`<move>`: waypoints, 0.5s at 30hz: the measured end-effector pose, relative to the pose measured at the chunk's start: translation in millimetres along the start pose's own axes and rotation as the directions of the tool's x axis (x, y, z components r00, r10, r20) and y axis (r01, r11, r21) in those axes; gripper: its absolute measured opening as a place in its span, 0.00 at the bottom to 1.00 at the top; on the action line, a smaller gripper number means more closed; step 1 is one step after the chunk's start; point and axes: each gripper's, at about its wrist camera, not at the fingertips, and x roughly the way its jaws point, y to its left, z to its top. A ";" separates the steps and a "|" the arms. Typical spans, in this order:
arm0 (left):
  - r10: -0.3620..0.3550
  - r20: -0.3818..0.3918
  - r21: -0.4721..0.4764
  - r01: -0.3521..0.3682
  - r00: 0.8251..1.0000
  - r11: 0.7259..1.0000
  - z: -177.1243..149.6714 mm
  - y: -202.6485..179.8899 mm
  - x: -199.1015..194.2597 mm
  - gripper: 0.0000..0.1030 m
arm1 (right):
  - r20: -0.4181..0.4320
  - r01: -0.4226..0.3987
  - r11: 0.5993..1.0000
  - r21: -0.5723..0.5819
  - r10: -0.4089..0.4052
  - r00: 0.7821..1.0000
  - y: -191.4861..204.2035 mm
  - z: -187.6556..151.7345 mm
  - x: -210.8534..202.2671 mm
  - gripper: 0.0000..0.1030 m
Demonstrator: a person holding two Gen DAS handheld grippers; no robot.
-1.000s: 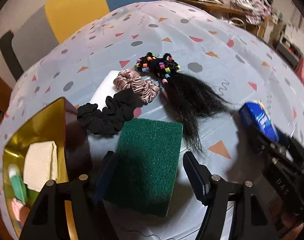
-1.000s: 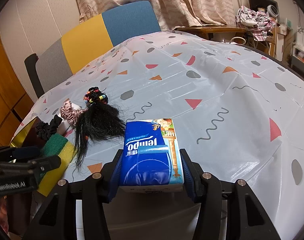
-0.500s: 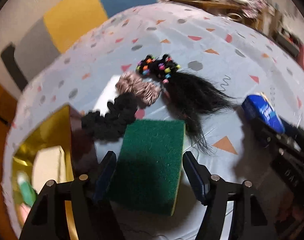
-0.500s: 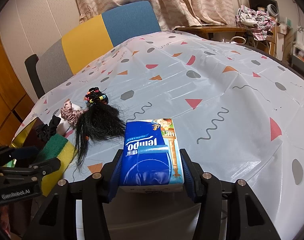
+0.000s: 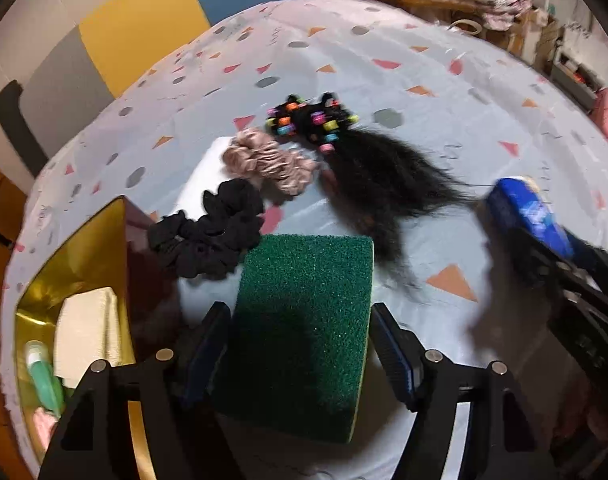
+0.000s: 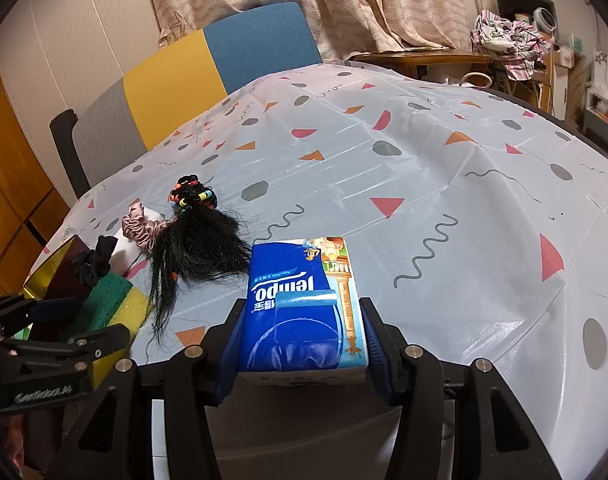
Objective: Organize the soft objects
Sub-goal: 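Reach the left tool to the green-yellow sponge and grasp it while the right tool holds the tissue pack, then carry the sponge into the tray and open the left tool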
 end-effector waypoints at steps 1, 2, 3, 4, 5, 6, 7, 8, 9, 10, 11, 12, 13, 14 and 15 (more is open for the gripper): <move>-0.022 0.009 0.001 0.022 1.000 1.000 -1.2 -2.0 -2.9 0.68 | 0.000 0.000 1.000 0.000 0.000 1.000 0.0 0.0 0.1 0.53; -0.044 0.019 -0.002 0.045 0.999 0.999 -3.0 -2.9 -6.5 0.67 | 0.000 0.000 1.000 0.000 0.000 1.000 0.0 0.0 0.0 0.53; -0.058 0.026 -0.008 0.058 0.998 0.998 -3.8 -4.0 -8.6 0.67 | 0.000 -0.001 1.000 0.001 0.001 1.000 0.1 0.0 0.2 0.53; -0.073 0.033 -0.022 0.074 0.997 0.997 -5.4 -3.5 -11.9 0.66 | 0.000 -0.001 1.000 0.001 0.001 1.000 -0.1 0.0 0.0 0.53; -0.089 0.042 -0.043 0.091 0.995 0.995 -6.8 -1.8 -15.6 0.66 | 0.000 -0.001 1.000 0.001 0.001 1.000 -0.2 -0.1 -0.1 0.53; -0.103 0.049 -0.061 0.106 0.994 0.993 -7.4 0.0 -18.4 0.66 | 0.000 -0.001 1.000 0.001 0.001 1.000 -0.2 -0.1 -0.1 0.53; -0.126 0.058 -0.086 0.131 0.990 0.988 -9.2 1.8 -22.6 0.66 | 0.001 -0.002 1.000 0.002 0.002 1.000 -0.2 0.0 0.1 0.53; -0.160 0.069 -0.111 0.167 0.985 0.980 -11.6 3.5 -27.1 0.66 | 0.001 -0.002 1.000 0.002 0.002 1.000 0.0 0.2 0.2 0.53; -0.182 0.079 -0.130 0.191 0.980 0.973 -14.7 2.6 -32.2 0.66 | 0.001 -0.002 1.000 0.001 0.002 1.000 0.1 0.1 0.0 0.53; -0.200 0.089 -0.151 0.212 0.976 0.966 -17.4 4.9 -36.7 0.66 | 0.001 -0.002 1.000 0.001 0.002 1.000 0.3 0.1 0.2 0.53; -0.208 0.101 -0.167 0.223 0.973 0.960 -20.5 6.7 -41.9 0.66 | 0.001 -0.002 1.000 0.001 0.002 1.000 0.1 0.0 0.1 0.53; -0.215 0.112 -0.175 0.232 0.970 0.957 -24.2 6.5 -47.6 0.66 | 0.001 -0.002 1.000 0.001 0.002 1.000 0.1 0.0 0.1 0.53; -0.226 0.125 -0.181 0.247 0.966 0.952 -27.6 8.1 -53.2 0.66 | 0.001 -0.001 1.000 0.001 0.001 1.000 0.3 0.0 0.2 0.53; -0.236 0.140 -0.189 0.259 0.962 0.947 -31.3 10.0 -59.2 0.66 | 0.001 -0.002 1.000 0.001 0.002 1.000 0.0 0.0 0.1 0.53; -0.240 0.151 -0.195 0.267 0.959 0.944 -35.3 11.3 -65.1 0.66 | 0.001 -0.002 1.000 0.001 0.002 1.000 0.4 0.1 0.4 0.53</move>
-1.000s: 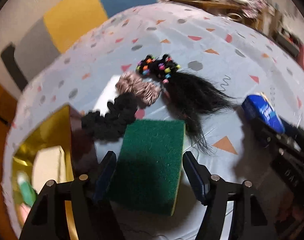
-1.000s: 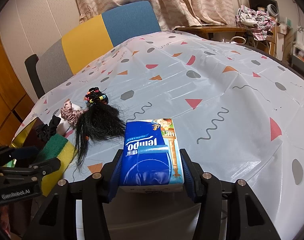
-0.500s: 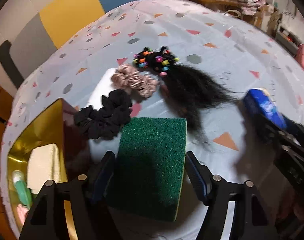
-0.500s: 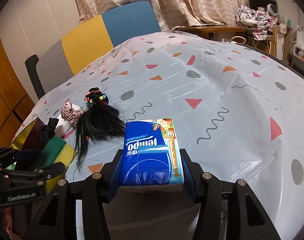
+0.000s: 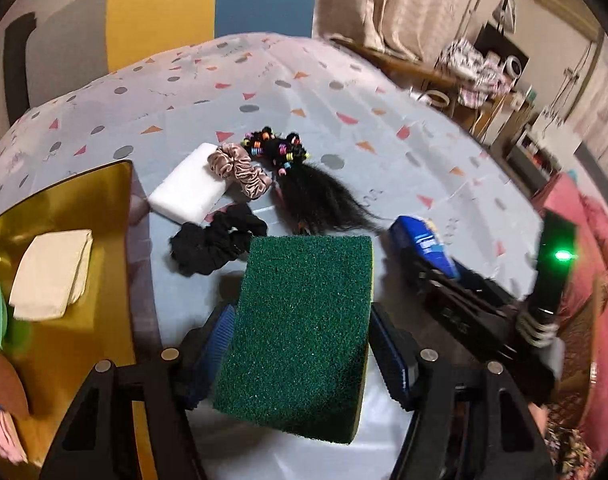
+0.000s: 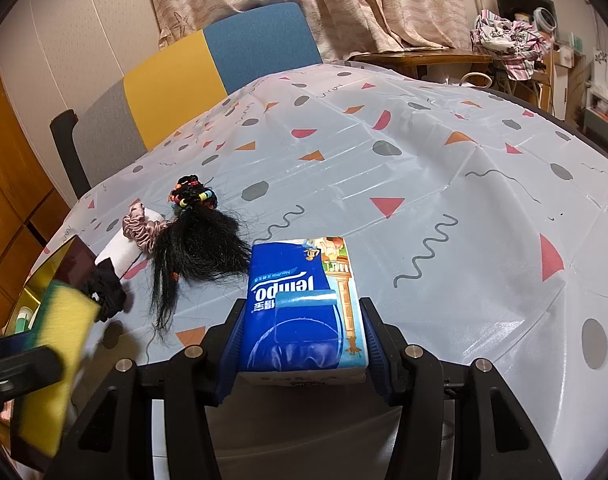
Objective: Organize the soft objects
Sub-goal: 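Carry the sponge into the tray and open the left tool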
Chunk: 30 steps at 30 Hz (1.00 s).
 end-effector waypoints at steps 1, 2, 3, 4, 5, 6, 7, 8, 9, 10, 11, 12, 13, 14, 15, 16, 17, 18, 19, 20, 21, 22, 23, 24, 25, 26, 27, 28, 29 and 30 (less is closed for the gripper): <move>-0.007 0.012 -0.005 0.007 1.000 1.000 -2.4 1.5 -6.6 0.66 | 0.000 0.000 1.000 0.000 0.000 1.000 -0.2 -0.1 -0.2 0.53; -0.012 0.025 -0.012 0.013 1.000 1.000 -5.0 4.1 -13.9 0.66 | 0.000 0.000 1.000 0.000 0.000 1.000 0.0 -0.1 -0.1 0.53; -0.019 0.044 -0.028 0.020 0.999 0.999 -8.7 7.6 -22.4 0.66 | 0.000 -0.001 1.000 0.000 0.001 1.000 -0.4 -0.2 -0.3 0.53; -0.027 0.054 -0.040 0.029 0.998 0.999 -10.9 11.3 -27.6 0.66 | 0.000 -0.001 1.000 0.000 0.001 1.000 -0.2 -0.2 -0.2 0.53; -0.036 0.065 -0.055 0.040 0.997 0.998 -14.3 16.0 -34.3 0.66 | 0.000 -0.001 1.000 0.000 0.001 1.000 -0.3 -0.2 -0.3 0.53; -0.039 0.072 -0.067 0.044 0.997 0.997 -16.4 20.9 -38.1 0.66 | 0.000 -0.001 1.000 0.000 0.001 1.000 0.1 -0.2 0.1 0.53; -0.036 0.082 -0.082 0.042 0.996 0.996 -19.2 26.7 -43.5 0.66 | 0.000 -0.001 1.000 0.000 0.001 1.000 -0.1 -0.2 -0.1 0.53; -0.031 0.090 -0.099 0.040 0.995 0.994 -21.3 33.7 -48.7 0.66 | 0.000 -0.001 1.000 0.000 0.001 1.000 -0.2 -0.3 -0.2 0.53; -0.032 0.097 -0.114 0.043 0.995 0.993 -23.0 40.1 -51.9 0.66 | 0.000 0.000 1.000 0.000 0.000 1.000 0.3 -0.2 0.2 0.53; -0.055 0.108 -0.136 0.070 0.993 0.988 -24.7 48.6 -56.4 0.66 | 0.000 0.000 1.000 0.000 0.000 1.000 0.1 -0.3 -0.1 0.53; -0.081 0.122 -0.161 0.100 0.989 0.982 -26.0 57.0 -61.2 0.63 | 0.000 0.001 1.000 -0.001 -0.001 1.000 -0.2 -0.2 -0.2 0.53; -0.092 0.140 -0.187 0.117 0.986 0.975 -26.3 65.1 -67.6 0.59 | 0.000 0.002 1.000 -0.002 -0.002 1.000 0.2 -0.1 0.1 0.53; -0.096 0.155 -0.205 0.127 0.983 0.970 -26.1 70.5 -73.4 0.54 | 0.000 0.002 1.000 -0.002 -0.002 1.000 0.0 -0.2 0.0 0.53; -0.095 0.172 -0.223 0.133 0.980 0.966 -24.5 76.5 -79.6 0.52 | 0.000 0.003 1.000 -0.003 -0.003 1.000 0.0 -0.2 0.0 0.53; -0.091 0.182 -0.237 0.134 0.979 0.962 -23.1 82.0 -83.9 0.51 | 0.000 0.004 1.000 -0.003 -0.004 1.000 0.3 0.0 0.3 0.53; -0.087 0.186 -0.252 0.133 0.979 0.959 -21.5 88.3 -87.2 0.49 | 0.000 0.004 1.000 -0.004 -0.004 1.000 0.3 -0.1 0.2 0.53; -0.086 0.194 -0.269 0.137 0.977 0.953 -21.0 95.2 -89.9 0.48 | 0.000 0.005 1.000 -0.004 -0.005 1.000 0.3 -0.1 0.1 0.53; -0.083 0.200 -0.278 0.138 0.976 0.951 -21.1 100.2 -91.0 0.48 | 0.000 0.007 1.000 -0.006 -0.007 1.000 0.7 0.0 0.4 0.53; -0.070 0.199 -0.285 0.126 0.977 0.950 -21.3 106.4 -90.8 0.48 | 0.000 0.008 1.000 -0.007 -0.008 1.000 0.7 -0.2 0.3 0.53; -0.048 0.192 -0.290 0.103 0.980 0.951 -22.4 112.1 -89.0 0.48 | 0.000 0.009 1.000 -0.008 -0.009 1.000 0.7 -0.3 0.1 0.53; -0.035 0.192 -0.299 0.092 0.981 0.950 -24.4 117.8 -88.5 0.48 | 0.000 0.009 1.000 -0.009 -0.009 1.000 0.6 -0.5 0.0 0.53; -0.026 0.201 -0.317 0.091 0.979 0.944 -26.6 124.9 -88.8 0.48 | 0.000 0.010 1.000 -0.009 -0.010 1.000 0.6 -0.5 0.1 0.53; -0.009 0.202 -0.334 0.077 0.979 0.939 -28.9 131.9 -89.4 0.48 | 0.000 0.009 1.000 -0.009 -0.009 1.000 0.8 -0.5 0.1 0.53; 0.014 0.199 -0.346 0.056 0.980 0.937 -30.2 137.5 -89.5 0.48 | 0.000 0.009 1.000 -0.009 -0.009 1.000 0.6 -0.4 0.2 0.53; 0.041 0.191 -0.358 0.031 0.981 0.933 -31.9 142.9 -89.4 0.48 | 0.000 0.010 1.000 -0.009 -0.010 1.000 0.9 -0.5 0.2 0.53; 0.049 0.182 -0.374 0.023 0.982 0.927 -34.1 148.9 -88.3 0.46 | 0.000 0.010 1.000 -0.010 -0.010 1.000 1.0 -0.5 0.2 0.53; 0.043 0.175 -0.387 0.028 0.984 0.922 -36.1 154.1 -86.5 0.46 | 0.000 0.012 1.000 -0.011 -0.012 1.000 1.3 -0.6 0.2 0.53; 0.031 0.168 -0.399 0.040 0.985 0.916 -38.1 158.5 -83.8 0.46 | 0.000 0.014 1.000 -0.013 -0.014 1.000 1.2 -0.5 0.4 0.53; 0.027 0.163 -0.404 0.042 0.986 0.914 -39.4 161.9 -80.9 0.46 | -0.001 0.015 1.000 -0.014 -0.015 1.000 1.5 -0.7 0.3 0.53; 0.037 0.158 -0.404 0.030 0.987 0.914 -40.4 163.5 -78.2 0.46 | -0.001 0.016 1.000 -0.015 -0.016 1.000 1.7 -0.6 0.4 0.53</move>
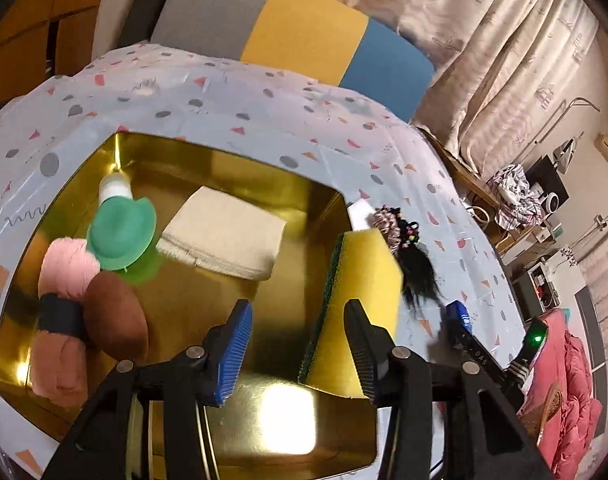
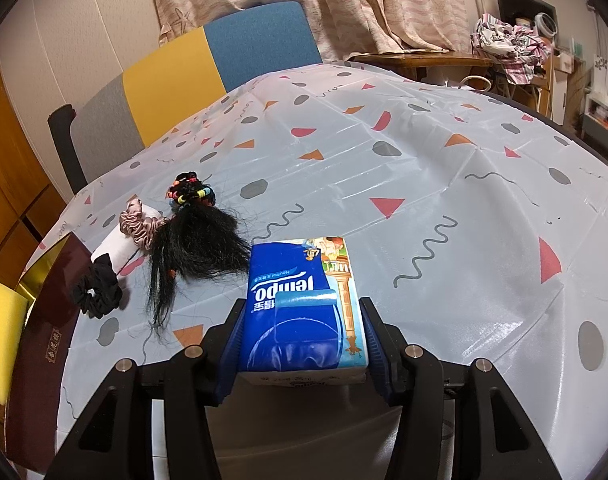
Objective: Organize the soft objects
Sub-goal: 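Carry the sponge into the tray and open the left tool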
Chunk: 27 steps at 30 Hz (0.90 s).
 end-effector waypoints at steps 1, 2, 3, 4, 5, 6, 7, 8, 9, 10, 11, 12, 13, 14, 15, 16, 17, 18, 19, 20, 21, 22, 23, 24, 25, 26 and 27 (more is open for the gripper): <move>0.010 0.000 0.002 -0.010 1.000 1.000 -0.5 1.2 1.8 0.46 | 0.000 0.001 1.000 -0.001 -0.001 1.000 0.1 0.0 0.1 0.53; 0.015 -0.004 0.001 -0.015 1.000 1.000 -1.8 2.5 3.2 0.46 | 0.000 0.003 1.000 -0.003 -0.003 1.000 0.1 0.1 0.1 0.53; 0.017 -0.008 -0.003 -0.017 1.000 1.000 -1.7 4.6 5.3 0.46 | -0.001 0.004 1.000 -0.004 -0.004 1.000 0.6 -0.1 0.2 0.53; 0.018 -0.013 -0.010 -0.018 1.000 1.000 -2.4 6.6 7.0 0.45 | -0.001 0.006 1.000 -0.006 -0.006 1.000 0.5 0.0 0.3 0.53; 0.018 -0.018 -0.015 -0.018 1.000 1.000 -3.2 8.6 8.0 0.46 | -0.002 0.007 1.000 -0.007 -0.007 1.000 1.0 0.2 0.6 0.53; 0.027 -0.019 -0.014 -0.027 0.999 1.000 -3.5 9.8 8.6 0.45 | -0.002 0.008 1.000 -0.008 -0.008 1.000 1.0 0.3 0.6 0.53; 0.058 -0.010 -0.002 -0.058 0.998 0.998 -3.1 10.2 8.8 0.45 | -0.002 0.009 1.000 -0.009 -0.009 1.000 1.0 0.4 0.7 0.53; 0.081 0.001 0.004 -0.081 0.997 0.997 -2.9 10.3 7.6 0.46 | -0.002 0.008 1.000 -0.009 -0.008 1.000 1.3 0.3 0.4 0.53; 0.117 0.021 0.004 -0.117 0.993 0.993 -3.0 11.8 5.2 0.46 | -0.002 0.008 1.000 -0.009 -0.008 1.000 1.2 0.3 0.4 0.53; 0.135 0.036 -0.006 -0.135 0.990 0.991 -3.2 13.6 2.7 0.46 | -0.002 0.008 1.000 -0.009 -0.009 1.000 1.1 0.4 0.4 0.53; 0.124 0.044 -0.018 -0.123 0.991 0.992 -3.6 15.8 0.2 0.46 | -0.002 0.009 1.000 -0.009 -0.009 1.000 1.3 0.4 0.5 0.53; 0.112 0.047 -0.023 -0.111 0.993 0.994 -4.4 17.8 -1.8 0.47 | -0.002 0.009 1.000 -0.010 -0.009 1.000 1.2 0.5 0.6 0.53; 0.106 0.050 -0.023 -0.105 0.993 0.994 -5.3 18.1 -3.7 0.47 | -0.002 0.009 1.000 -0.010 -0.009 1.000 1.4 0.4 0.6 0.53; 0.110 0.055 -0.016 -0.110 0.992 0.994 -6.6 17.3 -5.6 0.47 | -0.002 0.010 1.000 -0.011 -0.010 1.000 1.6 0.1 0.3 0.53; 0.119 0.063 -0.005 -0.119 0.991 0.993 -8.6 15.8 -7.9 0.47 | -0.002 0.012 1.000 -0.012 -0.012 1.000 1.6 0.1 0.2 0.53; 0.123 0.069 0.004 -0.123 0.990 0.992 -9.8 14.4 -9.5 0.47 | -0.002 0.012 1.000 -0.013 -0.012 1.000 1.6 0.1 0.2 0.53; 0.124 0.075 0.014 -0.125 0.989 0.992 -12.1 12.7 -11.6 0.47 | -0.001 0.012 1.000 -0.013 -0.012 1.000 1.5 0.1 0.1 0.53; 0.123 0.077 0.023 -0.126 0.989 0.992 -14.6 10.5 -12.5 0.47 | -0.001 0.012 1.000 -0.013 -0.012 1.000 1.6 0.2 0.1 0.53; 0.122 0.077 0.037 -0.125 0.990 0.991 -17.7 7.6 -13.1 0.47 | 0.001 0.012 1.000 -0.013 -0.012 1.000 1.5 0.2 -0.1 0.53; 0.119 0.077 0.055 -0.123 0.990 0.991 -19.7 3.4 -11.6 0.47 | 0.002 0.011 1.000 -0.013 -0.011 1.000 1.6 0.1 -0.4 0.52; 0.114 0.078 0.075 -0.120 0.990 0.990 -23.3 -0.1 -11.7 0.47 | 0.005 0.011 1.000 -0.012 -0.011 1.000 1.6 0.1 -0.8 0.52; 0.111 0.080 0.095 -0.118 0.991 0.988 -27.7 -3.8 -12.2 0.47 | 0.008 0.010 1.000 -0.011 -0.010 1.000 1.2 0.0 -1.6 0.52; 0.108 0.083 0.116 -0.117 0.991 0.986 -32.1 -7.7 -13.0 0.47 | 0.012 0.008 1.000 -0.010 -0.008 1.000 0.9 -0.3 -2.5 0.52; 0.103 0.086 0.130 -0.114 0.991 0.985 -35.3 -10.7 -13.6 0.47 | 0.017 0.005 1.000 -0.008 -0.005 1.000 0.2 -0.5 -3.7 0.52; 0.093 0.090 0.145 -0.106 0.992 0.984 -39.1 -13.6 -14.6 0.47 | 0.019 0.005 1.000 -0.006 -0.005 1.000 0.1 -1.0 -4.6 0.52; 0.083 0.094 0.158 -0.097 0.992 0.983 -42.3 -16.0 -15.5 0.48 | 0.021 0.006 1.000 -0.005 -0.006 1.000 0.1 -1.6 -6.0 0.52; 0.075 0.098 0.168 -0.091 0.992 0.982 -45.2 -17.8 -16.7 0.48 | 0.022 0.006 1.000 -0.006 -0.006 1.000 0.6 -2.5 -7.2 0.52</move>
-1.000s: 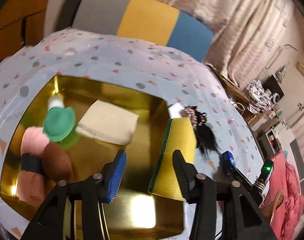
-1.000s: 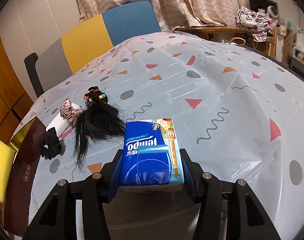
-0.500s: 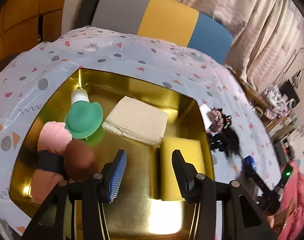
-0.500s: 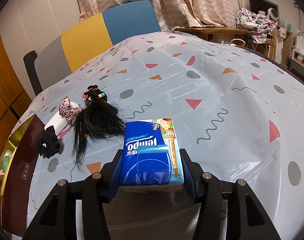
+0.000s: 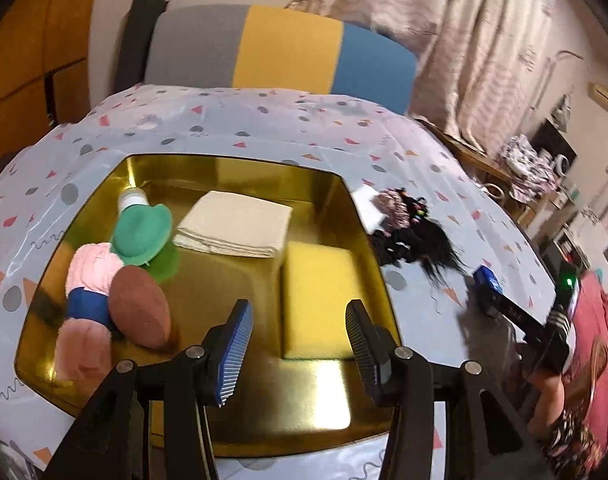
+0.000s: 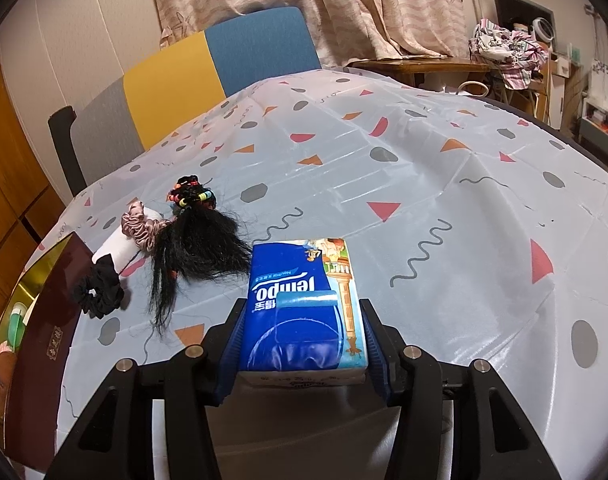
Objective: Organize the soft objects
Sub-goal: 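Carry the sponge into the tray and open the left tool, then lower the tissue pack into the tray beside the sponge and open the right tool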
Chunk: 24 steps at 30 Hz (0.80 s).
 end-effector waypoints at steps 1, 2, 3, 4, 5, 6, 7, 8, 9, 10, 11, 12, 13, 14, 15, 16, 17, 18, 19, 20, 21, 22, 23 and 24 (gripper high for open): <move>-0.003 0.005 0.007 0.003 1.000 1.000 -2.2 -1.7 -1.6 0.48 | 0.000 0.000 1.000 -0.004 0.000 1.000 0.9 -1.4 -2.1 0.52; -0.004 0.007 0.013 0.004 1.000 1.000 -3.9 -2.9 -3.0 0.48 | -0.001 0.001 1.000 -0.009 -0.001 1.000 1.9 -2.1 -3.3 0.52; -0.005 0.007 0.017 0.004 1.000 1.000 -5.2 -3.2 -3.9 0.48 | -0.003 0.003 1.000 -0.018 -0.003 1.000 3.9 -3.4 -5.7 0.52; -0.005 0.010 0.021 0.004 1.000 1.000 -7.3 -2.9 -5.5 0.48 | -0.004 0.000 1.000 -0.029 0.000 1.000 6.5 -4.6 -8.4 0.52; -0.006 0.012 0.022 0.005 1.000 1.000 -8.2 -2.1 -6.4 0.48 | 0.000 -0.007 0.999 -0.040 0.007 1.000 9.3 -5.7 -12.0 0.52; -0.007 0.016 0.023 0.007 1.000 1.000 -10.0 -1.3 -7.9 0.48 | 0.002 -0.011 0.999 -0.052 0.011 1.000 13.0 -6.2 -14.2 0.52; -0.009 0.018 0.025 0.008 1.000 1.000 -12.0 0.0 -9.1 0.48 | 0.003 -0.016 0.997 -0.071 0.016 1.000 17.9 -7.3 -18.0 0.52; -0.008 0.019 0.025 0.008 1.000 1.000 -14.0 0.3 -9.8 0.48 | 0.003 -0.022 0.996 -0.090 0.022 1.000 23.4 -8.3 -21.3 0.52; -0.010 0.021 0.022 0.009 1.000 1.000 -15.6 1.8 -10.5 0.48 | 0.000 -0.031 0.994 -0.106 0.031 1.000 29.5 -9.0 -24.4 0.52; -0.016 0.025 0.017 0.015 1.000 1.000 -17.4 3.7 -11.6 0.48 | -0.005 -0.047 0.992 -0.121 0.047 0.999 36.5 -9.7 -27.8 0.52; -0.018 0.028 0.013 0.017 0.999 1.000 -18.6 4.1 -12.7 0.48 | -0.010 -0.066 0.989 -0.135 0.065 0.998 44.6 -9.8 -31.2 0.52; -0.020 0.032 0.006 0.020 0.999 1.000 -19.8 5.6 -13.7 0.48 | -0.014 -0.082 0.985 -0.151 0.081 0.997 52.9 -9.4 -34.1 0.52; -0.022 0.035 -0.002 0.022 0.999 1.000 -20.9 7.3 -14.6 0.48 | -0.017 -0.092 0.982 -0.164 0.091 0.996 59.1 -8.7 -35.6 0.52; -0.024 0.037 -0.011 0.024 0.999 1.000 -22.2 8.9 -15.4 0.48 | -0.019 -0.103 0.979 -0.178 0.101 0.995 66.9 -7.9 -37.4 0.52; -0.025 0.037 -0.020 0.026 0.999 0.999 -24.0 10.2 -16.1 0.48 | -0.022 -0.114 0.975 -0.191 0.112 0.993 74.6 -6.9 -39.3 0.52; -0.025 0.036 -0.026 0.026 0.999 0.999 -26.4 11.1 -16.8 0.48 | -0.025 -0.129 0.971 -0.204 0.126 0.992 83.2 -5.8 -41.5 0.52; -0.024 0.036 -0.025 0.025 0.999 0.999 -28.2 11.2 -17.2 0.48 | -0.028 -0.144 0.966 -0.217 0.141 0.990 91.6 -5.2 -43.4 0.52; -0.023 0.035 -0.020 0.024 0.999 1.000 -29.7 11.0 -17.9 0.48 | -0.032 -0.157 0.960 -0.230 0.154 0.988 100.1 -4.3 -45.1 0.52; -0.023 0.035 -0.016 0.023 0.999 1.000 -30.5 10.6 -18.3 0.48 | -0.037 -0.172 0.954 -0.247 0.168 0.985 109.8 -3.6 -46.9 0.52; -0.021 0.035 -0.010 0.021 0.999 1.000 -31.1 10.4 -19.1 0.48 | -0.042 -0.185 0.947 -0.262 0.181 0.983 118.9 -3.4 -48.6 0.52; -0.019 0.037 -0.007 0.019 0.999 1.000 -31.4 10.7 -20.0 0.48 | -0.049 -0.202 0.938 -0.281 0.196 0.979 130.5 -2.8 -50.0 0.52; -0.018 0.040 -0.008 0.018 0.999 1.000 -31.4 11.5 -21.2 0.48 | -0.055 -0.213 0.931 -0.295 0.206 0.977 138.8 -2.7 -50.6 0.52; -0.017 0.044 -0.013 0.018 0.999 1.000 -31.6 12.7 -22.7 0.48 | -0.062 -0.224 0.924 -0.311 0.216 0.974 148.1 -1.9 -50.5 0.52; -0.017 0.047 -0.018 0.018 0.999 1.000 -31.9 13.8 -23.7 0.48 | -0.072 -0.240 0.913 -0.330 0.229 0.971 160.3 -1.0 -50.2 0.52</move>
